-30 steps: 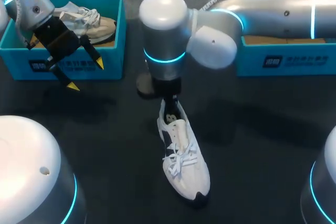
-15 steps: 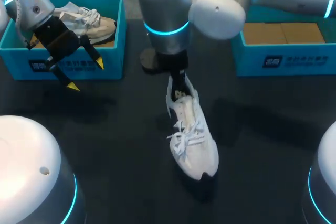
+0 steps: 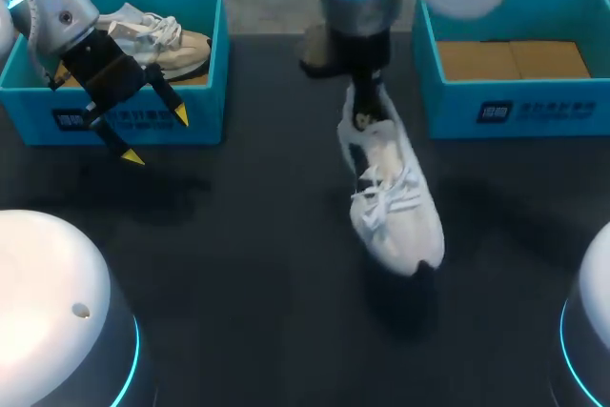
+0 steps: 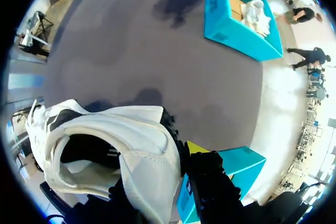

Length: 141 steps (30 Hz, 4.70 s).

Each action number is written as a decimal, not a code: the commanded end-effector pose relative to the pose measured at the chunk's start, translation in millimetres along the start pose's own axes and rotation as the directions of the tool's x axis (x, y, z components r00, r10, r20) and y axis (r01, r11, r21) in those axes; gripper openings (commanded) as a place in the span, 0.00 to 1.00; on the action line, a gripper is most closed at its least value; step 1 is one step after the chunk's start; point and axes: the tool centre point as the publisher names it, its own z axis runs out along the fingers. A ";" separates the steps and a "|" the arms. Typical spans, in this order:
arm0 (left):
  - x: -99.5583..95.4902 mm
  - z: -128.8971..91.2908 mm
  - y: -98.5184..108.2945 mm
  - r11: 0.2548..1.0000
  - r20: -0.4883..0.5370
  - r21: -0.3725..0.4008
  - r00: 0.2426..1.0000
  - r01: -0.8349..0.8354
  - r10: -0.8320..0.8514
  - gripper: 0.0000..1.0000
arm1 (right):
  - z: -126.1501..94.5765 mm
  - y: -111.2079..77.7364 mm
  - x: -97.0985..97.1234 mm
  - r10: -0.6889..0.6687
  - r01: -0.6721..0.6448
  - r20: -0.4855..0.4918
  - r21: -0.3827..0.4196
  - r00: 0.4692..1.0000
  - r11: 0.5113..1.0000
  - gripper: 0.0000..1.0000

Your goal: Take the shoe out of the shoebox, open the shoe tongue, remove and reinsert the insole, then place the shoe into the shoebox

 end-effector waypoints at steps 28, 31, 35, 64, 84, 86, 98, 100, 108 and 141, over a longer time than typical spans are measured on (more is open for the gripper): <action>-0.7 -0.7 0.4 1.000 -0.005 -0.001 1.000 0.000 0.000 1.00 | -24.5 -134.5 -45.1 -0.039 0.038 0.063 0.018 0.997 0.999 0.00; -0.7 -0.7 0.4 1.000 -0.005 -0.001 1.000 0.000 0.000 1.00 | -26.0 -152.4 -54.7 -0.049 0.048 0.045 0.033 0.998 0.998 0.00; -0.7 -0.7 0.4 1.000 -0.005 -0.001 1.000 0.000 0.000 1.00 | -28.9 -182.3 -72.0 -0.048 0.047 0.034 0.034 0.998 0.998 0.00; -0.7 -0.7 0.4 1.000 -0.005 -0.001 1.000 0.000 0.000 1.00 | -28.4 -246.0 -118.6 -0.047 0.046 0.012 0.039 0.999 0.998 0.00; -0.7 -0.7 0.4 1.000 -0.005 -0.001 1.000 0.000 0.000 1.00 | -22.7 -347.4 -190.3 0.033 -0.033 -0.009 0.065 0.999 0.997 0.00; -0.7 -0.7 0.4 1.000 -0.005 -0.001 1.000 0.000 0.000 1.00 | -21.5 -352.0 -190.4 0.063 -0.062 -0.017 0.064 0.998 0.996 0.00; -0.7 -0.7 0.4 1.000 -0.005 -0.001 1.000 0.000 0.000 1.00 | -17.5 -375.7 -184.3 0.324 -0.319 -0.072 0.074 0.943 0.945 0.00; -0.7 -0.7 0.4 1.000 -0.005 -0.001 1.000 0.000 0.000 1.00 | -18.1 -379.3 -182.9 0.384 -0.377 -0.085 0.088 0.920 0.922 0.00; -0.7 -0.7 0.4 1.000 -0.005 -0.001 1.000 0.000 0.000 1.00 | -14.7 -393.7 -179.0 0.593 -0.577 -0.108 0.147 0.798 0.803 0.00; -0.7 -0.7 0.4 1.000 -0.005 -0.001 1.000 0.000 0.000 1.00 | -4.7 -431.3 -154.2 0.982 -0.970 -0.159 0.203 0.102 0.134 0.00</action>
